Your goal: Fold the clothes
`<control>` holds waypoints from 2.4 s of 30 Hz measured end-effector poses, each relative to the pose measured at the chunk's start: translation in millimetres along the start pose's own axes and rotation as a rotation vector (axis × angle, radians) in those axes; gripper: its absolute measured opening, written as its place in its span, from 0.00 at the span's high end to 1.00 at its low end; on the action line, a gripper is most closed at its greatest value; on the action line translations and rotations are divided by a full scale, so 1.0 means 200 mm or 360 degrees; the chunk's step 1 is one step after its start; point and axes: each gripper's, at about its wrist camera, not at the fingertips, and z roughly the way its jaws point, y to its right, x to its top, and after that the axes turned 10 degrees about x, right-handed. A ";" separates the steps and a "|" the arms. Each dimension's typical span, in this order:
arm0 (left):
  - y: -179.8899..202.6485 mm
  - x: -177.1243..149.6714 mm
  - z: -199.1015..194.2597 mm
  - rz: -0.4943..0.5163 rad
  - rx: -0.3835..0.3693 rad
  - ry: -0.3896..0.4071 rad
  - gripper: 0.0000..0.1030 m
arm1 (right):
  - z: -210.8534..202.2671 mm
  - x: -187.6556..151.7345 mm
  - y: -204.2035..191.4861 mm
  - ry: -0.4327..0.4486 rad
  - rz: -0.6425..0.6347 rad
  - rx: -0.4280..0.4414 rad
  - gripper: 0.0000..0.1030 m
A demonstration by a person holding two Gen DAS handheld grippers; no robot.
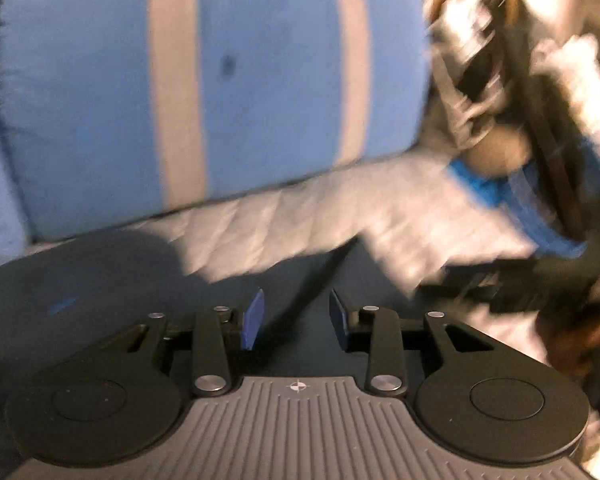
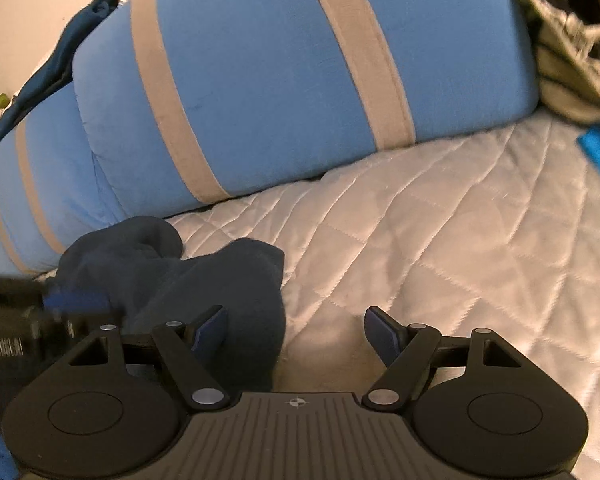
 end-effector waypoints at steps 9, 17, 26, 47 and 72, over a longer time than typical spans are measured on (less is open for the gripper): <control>0.17 -0.03 0.34 -0.0129 -0.0232 -0.0177 0.65 | -0.29 -0.11 0.08 0.0001 0.0219 0.0111 0.35; 0.21 -0.14 0.47 -0.0051 0.0052 -0.0138 0.66 | -0.43 -0.30 0.01 -0.0190 0.0282 0.0286 0.64; 0.25 -0.14 0.52 -0.0023 0.0199 -0.0078 0.65 | -0.56 -0.44 0.06 -0.0020 0.0517 0.0330 0.88; 0.17 -0.10 0.44 -0.0273 0.0249 -0.0096 0.64 | -0.80 -0.58 -0.20 -0.0058 0.0127 0.0062 0.85; -0.68 -0.81 -1.78 -0.0265 0.0498 0.0477 0.29 | -1.58 -0.51 -0.66 0.0113 -0.0613 -0.0331 0.00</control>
